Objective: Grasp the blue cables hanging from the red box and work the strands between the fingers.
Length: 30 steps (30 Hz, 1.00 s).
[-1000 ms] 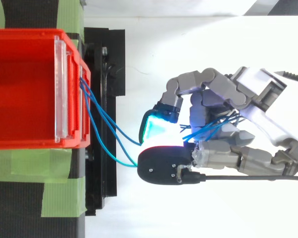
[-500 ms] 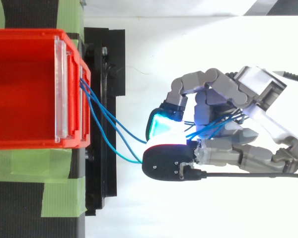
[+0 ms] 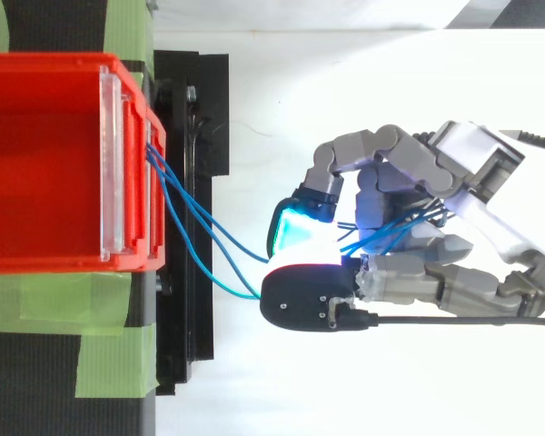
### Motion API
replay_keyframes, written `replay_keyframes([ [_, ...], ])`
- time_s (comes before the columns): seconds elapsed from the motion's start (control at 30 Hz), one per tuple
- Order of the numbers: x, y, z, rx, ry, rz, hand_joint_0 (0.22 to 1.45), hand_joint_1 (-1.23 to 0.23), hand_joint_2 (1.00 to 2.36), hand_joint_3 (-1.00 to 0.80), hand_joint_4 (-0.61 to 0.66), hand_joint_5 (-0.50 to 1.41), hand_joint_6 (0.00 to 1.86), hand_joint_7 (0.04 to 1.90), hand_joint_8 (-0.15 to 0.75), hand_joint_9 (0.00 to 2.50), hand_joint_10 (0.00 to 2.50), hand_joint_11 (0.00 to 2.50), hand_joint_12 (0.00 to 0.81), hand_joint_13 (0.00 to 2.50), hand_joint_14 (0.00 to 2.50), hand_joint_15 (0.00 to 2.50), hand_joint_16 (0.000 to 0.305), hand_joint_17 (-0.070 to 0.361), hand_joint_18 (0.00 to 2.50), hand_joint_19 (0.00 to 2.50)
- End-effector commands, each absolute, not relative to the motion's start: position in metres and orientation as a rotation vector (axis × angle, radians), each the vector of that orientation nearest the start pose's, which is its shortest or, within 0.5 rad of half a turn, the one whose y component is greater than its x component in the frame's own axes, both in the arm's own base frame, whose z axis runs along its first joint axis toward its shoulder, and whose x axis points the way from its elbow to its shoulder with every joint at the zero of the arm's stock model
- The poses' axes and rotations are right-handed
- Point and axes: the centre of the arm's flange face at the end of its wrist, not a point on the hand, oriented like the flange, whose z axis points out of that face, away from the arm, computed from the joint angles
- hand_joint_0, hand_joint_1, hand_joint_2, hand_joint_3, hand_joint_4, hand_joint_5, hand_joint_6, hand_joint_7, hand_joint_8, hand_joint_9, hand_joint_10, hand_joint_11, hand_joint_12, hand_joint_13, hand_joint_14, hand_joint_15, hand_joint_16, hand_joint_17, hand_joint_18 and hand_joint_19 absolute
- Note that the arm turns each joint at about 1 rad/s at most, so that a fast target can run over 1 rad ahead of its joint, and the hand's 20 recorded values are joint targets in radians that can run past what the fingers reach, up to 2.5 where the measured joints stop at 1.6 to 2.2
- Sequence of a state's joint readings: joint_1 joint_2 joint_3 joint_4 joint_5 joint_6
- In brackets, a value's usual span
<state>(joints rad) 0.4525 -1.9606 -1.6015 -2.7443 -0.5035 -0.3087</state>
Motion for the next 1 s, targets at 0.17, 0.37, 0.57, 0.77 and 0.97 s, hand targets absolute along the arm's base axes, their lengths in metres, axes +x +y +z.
replay_keyframes([
  [0.17,0.6048,0.0488,0.2948,1.284,0.96,0.489,0.87,-0.67,1.01,-0.12,0.19,0.15,1.19,1.14,0.376,0.67,2.5,2.46,0.418,1.0,2.5,1.32,0.045,0.102,1.37,1.28],
  [0.37,0.605,0.049,0.294,1.282,0.963,0.488,0.86,-0.67,1.01,-0.12,0.2,0.15,1.19,1.14,0.376,0.67,2.5,2.46,0.418,1.0,2.5,1.32,0.045,0.102,1.37,1.28],
  [0.57,0.605,0.049,0.294,1.283,0.962,0.489,0.87,-0.67,1.01,-0.13,0.2,0.15,1.19,1.14,0.376,0.67,2.5,2.46,0.418,1.0,2.5,1.32,0.045,0.102,1.37,1.28],
  [0.77,0.6049,0.0489,0.2948,1.283,0.961,0.49,0.87,-0.67,1.01,-0.12,0.2,0.15,1.2,1.13,0.376,0.67,2.5,2.46,0.418,1.0,2.5,1.32,0.045,0.102,1.37,1.28],
  [0.97,0.605,0.049,0.294,1.283,0.962,0.489,0.87,-0.67,1.01,-0.12,0.19,0.15,1.2,1.13,0.376,0.67,2.5,2.46,0.418,1.0,2.5,1.32,0.045,0.102,1.37,1.28],
])
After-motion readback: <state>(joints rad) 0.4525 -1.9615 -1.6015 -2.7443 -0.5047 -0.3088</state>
